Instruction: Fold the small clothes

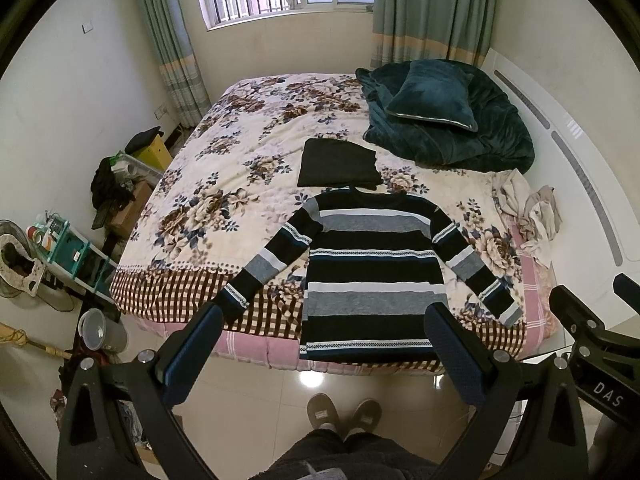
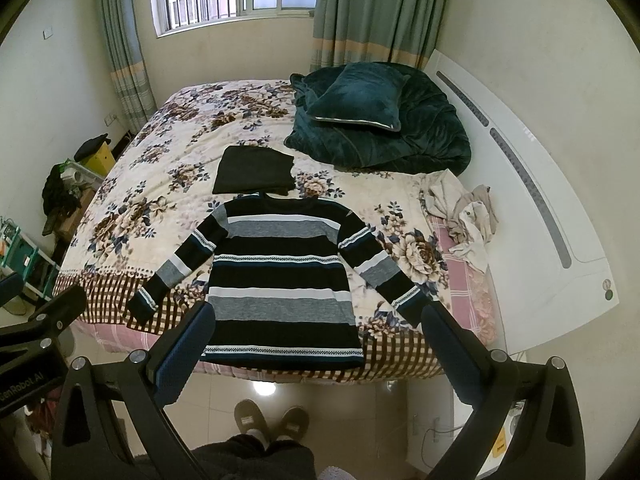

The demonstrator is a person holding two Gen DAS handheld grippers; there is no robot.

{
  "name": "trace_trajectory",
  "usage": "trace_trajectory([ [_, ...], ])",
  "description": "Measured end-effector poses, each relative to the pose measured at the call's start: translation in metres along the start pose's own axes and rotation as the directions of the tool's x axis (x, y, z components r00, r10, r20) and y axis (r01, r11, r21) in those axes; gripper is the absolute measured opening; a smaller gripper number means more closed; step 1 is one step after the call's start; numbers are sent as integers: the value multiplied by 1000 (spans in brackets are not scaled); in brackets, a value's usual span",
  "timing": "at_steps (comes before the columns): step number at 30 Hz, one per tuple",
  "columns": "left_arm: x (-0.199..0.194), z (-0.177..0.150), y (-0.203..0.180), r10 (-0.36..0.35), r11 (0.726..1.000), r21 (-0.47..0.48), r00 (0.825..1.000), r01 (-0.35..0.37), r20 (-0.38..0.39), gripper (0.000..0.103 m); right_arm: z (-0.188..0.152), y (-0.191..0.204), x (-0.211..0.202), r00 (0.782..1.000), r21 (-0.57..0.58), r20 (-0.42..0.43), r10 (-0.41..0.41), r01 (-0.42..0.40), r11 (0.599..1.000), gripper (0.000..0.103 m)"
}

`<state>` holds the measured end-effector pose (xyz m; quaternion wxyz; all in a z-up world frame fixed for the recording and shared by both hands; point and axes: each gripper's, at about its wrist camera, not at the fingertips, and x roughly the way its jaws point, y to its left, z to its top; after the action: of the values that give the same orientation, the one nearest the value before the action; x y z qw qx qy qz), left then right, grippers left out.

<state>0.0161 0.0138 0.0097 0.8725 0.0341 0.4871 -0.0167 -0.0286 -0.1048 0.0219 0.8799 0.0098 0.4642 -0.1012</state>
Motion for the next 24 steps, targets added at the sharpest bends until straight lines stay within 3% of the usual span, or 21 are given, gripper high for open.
trace_trajectory([
  [24,4,9,-12,-1,1000,-1,1000,1,4,103,0,-1,1,1000,-1,-1,1,-1,1000,103],
])
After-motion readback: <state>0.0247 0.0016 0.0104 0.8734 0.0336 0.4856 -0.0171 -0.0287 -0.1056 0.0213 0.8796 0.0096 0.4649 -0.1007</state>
